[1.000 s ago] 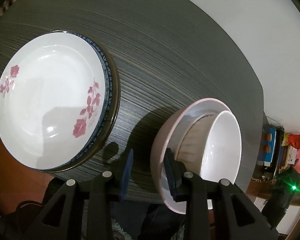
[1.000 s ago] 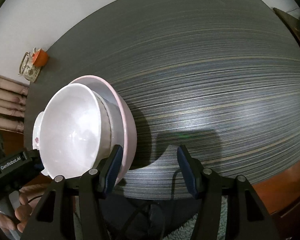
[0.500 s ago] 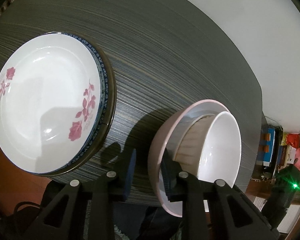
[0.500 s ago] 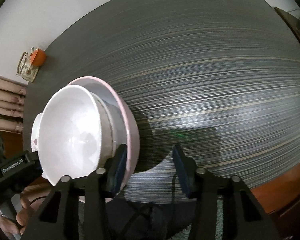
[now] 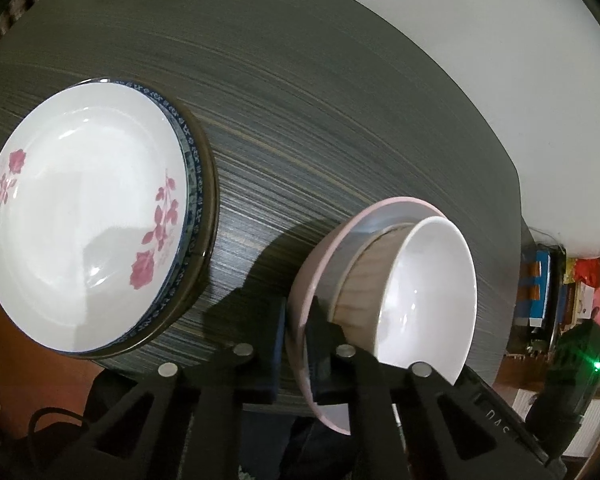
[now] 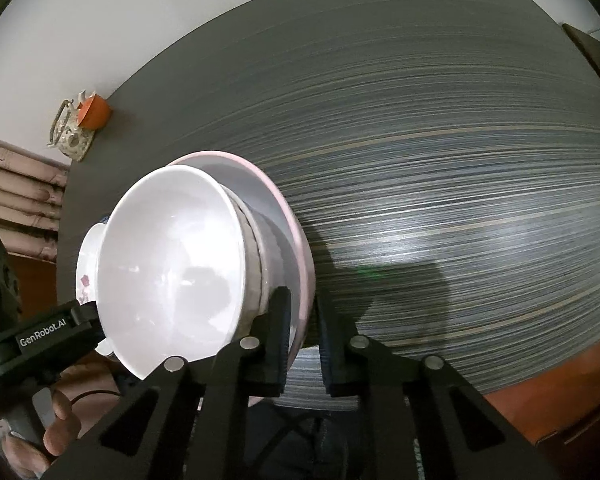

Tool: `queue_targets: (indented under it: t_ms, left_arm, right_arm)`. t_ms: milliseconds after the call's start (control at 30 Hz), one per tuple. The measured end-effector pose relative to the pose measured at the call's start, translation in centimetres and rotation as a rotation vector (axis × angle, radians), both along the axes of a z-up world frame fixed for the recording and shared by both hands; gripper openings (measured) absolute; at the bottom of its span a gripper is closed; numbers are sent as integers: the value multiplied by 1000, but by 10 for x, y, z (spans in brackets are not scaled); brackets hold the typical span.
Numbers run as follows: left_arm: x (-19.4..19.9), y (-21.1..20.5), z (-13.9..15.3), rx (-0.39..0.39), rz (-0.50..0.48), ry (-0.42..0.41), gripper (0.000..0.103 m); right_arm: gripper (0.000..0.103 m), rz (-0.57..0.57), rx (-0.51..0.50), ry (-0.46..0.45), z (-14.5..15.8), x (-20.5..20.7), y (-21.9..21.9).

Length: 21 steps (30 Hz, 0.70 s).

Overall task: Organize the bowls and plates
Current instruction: 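Carry the bowl stack with both grippers toward the pink-flower plate stack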

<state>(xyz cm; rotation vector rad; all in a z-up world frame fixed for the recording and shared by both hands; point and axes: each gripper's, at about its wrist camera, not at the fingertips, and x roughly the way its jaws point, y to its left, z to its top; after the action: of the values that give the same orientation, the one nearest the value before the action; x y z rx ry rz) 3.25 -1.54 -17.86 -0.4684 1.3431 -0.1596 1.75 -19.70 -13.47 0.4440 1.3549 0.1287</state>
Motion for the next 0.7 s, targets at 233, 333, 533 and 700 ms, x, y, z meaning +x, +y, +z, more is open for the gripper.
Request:
queue_targets:
  t_ms: [233,333,533,700]
  left_arm:
    - [0,-2,-1,6,1,-7,8]
    - [1,-3,0,14,-2,-14,8]
    - [0,-8,4,26,-12,-37,8]
    - [0,-8,5,22,-16,-49,8]
  right_arm:
    - [15,-5,4,-2,1,-3,-4]
    - [14,-8,6,-1,1,-3,-4]
    - [14,-12,5,-7,0,-3,-5]
    - [14,-17,5,-12,0,-5,-5]
